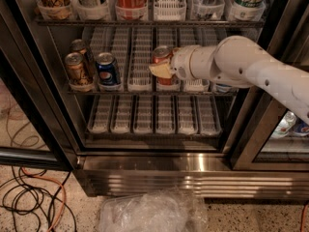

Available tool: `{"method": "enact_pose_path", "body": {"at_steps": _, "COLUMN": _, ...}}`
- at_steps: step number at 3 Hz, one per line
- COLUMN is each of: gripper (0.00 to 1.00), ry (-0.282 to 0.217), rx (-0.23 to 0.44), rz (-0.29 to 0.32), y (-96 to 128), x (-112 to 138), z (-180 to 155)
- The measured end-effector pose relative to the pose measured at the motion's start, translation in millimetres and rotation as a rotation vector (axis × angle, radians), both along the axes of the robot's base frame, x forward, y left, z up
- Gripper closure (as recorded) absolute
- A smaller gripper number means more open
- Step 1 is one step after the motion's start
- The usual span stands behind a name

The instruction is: Pick coke can from middle shelf of fridge

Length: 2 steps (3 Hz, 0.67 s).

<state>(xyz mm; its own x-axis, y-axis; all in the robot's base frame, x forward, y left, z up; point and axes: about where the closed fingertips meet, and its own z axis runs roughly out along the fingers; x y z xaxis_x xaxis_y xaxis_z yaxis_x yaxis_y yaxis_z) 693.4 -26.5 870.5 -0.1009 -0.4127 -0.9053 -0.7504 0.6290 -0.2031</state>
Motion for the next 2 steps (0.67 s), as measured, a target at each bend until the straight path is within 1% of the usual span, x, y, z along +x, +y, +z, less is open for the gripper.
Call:
{"method": "enact_pose_path", "body": {"at_steps": 1, "gripper": 1.0, "ry": -0.093, "rx": 0.058, "rz": -0.017, "y": -9.2, "x": -2.8, "z": 44.2}}
{"method": "enact_pose_path", "body": {"at_steps": 2, "gripper": 1.0, "ry": -0.177, "rx": 0.094, "rz": -0.053, "y": -22.3, "x": -6.8, "z": 77.6}}
